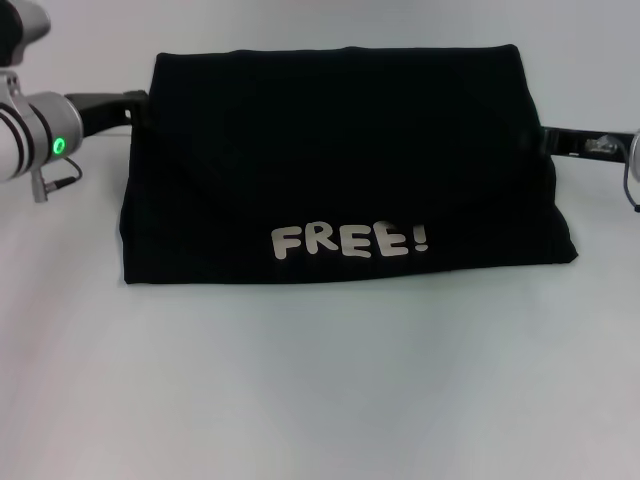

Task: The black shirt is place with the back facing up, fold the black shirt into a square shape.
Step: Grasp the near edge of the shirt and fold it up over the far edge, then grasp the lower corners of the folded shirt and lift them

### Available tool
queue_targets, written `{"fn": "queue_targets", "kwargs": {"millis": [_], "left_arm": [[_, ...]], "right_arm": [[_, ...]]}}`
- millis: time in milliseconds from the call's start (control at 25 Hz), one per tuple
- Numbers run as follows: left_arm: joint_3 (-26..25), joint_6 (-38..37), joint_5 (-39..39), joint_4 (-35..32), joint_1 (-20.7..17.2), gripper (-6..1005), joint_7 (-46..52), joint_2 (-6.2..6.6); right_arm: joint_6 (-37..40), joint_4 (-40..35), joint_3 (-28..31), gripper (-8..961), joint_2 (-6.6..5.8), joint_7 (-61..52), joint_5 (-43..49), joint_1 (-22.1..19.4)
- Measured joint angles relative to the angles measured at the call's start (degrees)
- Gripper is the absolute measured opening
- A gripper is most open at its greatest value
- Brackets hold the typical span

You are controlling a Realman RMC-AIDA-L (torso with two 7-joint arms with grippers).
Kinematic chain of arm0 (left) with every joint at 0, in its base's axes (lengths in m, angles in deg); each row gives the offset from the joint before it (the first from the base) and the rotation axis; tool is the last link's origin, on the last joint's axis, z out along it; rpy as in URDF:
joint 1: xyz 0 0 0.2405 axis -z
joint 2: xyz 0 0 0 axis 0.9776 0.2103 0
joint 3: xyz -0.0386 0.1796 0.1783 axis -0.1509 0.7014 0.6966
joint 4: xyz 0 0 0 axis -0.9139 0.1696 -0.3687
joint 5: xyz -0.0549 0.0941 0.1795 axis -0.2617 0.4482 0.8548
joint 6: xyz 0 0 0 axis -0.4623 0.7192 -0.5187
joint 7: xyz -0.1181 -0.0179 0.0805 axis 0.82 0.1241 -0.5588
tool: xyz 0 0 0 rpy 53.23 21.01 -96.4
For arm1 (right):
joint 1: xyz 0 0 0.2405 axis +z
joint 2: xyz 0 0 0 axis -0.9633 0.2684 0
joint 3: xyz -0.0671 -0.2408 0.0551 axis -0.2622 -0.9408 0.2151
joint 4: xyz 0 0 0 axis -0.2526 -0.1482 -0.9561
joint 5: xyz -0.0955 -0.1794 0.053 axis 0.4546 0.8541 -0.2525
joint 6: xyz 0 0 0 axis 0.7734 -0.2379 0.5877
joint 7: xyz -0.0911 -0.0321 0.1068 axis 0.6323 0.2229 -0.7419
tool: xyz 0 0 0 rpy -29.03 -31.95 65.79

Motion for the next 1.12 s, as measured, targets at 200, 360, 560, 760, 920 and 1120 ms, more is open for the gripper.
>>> {"fn": "queue_targets", "kwargs": {"millis": [200, 360, 560, 760, 920, 1120], "left_arm": [[0.0, 0.3, -0.3, 0.1, -0.2, 39, -2.6, -1.49], [0.1, 1.4, -0.3, 0.1, -0.2, 128, -3.2, -1.73], [0.1, 3.5, 0.2, 0.0, -0.5, 239, -3.3, -1.76], [0.1, 2.1, 0.3, -1.3, -1.4, 493, -2.1, -1.58], [0.4, -9.7, 1.0, -6.7, -4.3, 684, 3.2, -1.67], [1.6, -29.8, 0.7, -15.1, -9.6, 844, 11.0, -1.77]], "right_arm": [[-0.7, 0.0, 0.0, 98, 1.07, -0.6, 0.0, -0.7], [-0.2, -0.4, -0.1, 101, 1.13, -1.1, 0.1, -1.1], [0.2, -1.0, -0.1, 211, 1.09, -2.0, 0.3, -1.9], [4.6, -4.7, 0.0, 322, 1.22, -4.0, 0.1, -3.8], [11.1, -9.6, 0.5, 492, 1.68, -6.3, 0.0, -6.6], [19.1, -13.8, 0.6, 648, 1.78, -6.4, -2.5, -10.9]]}}
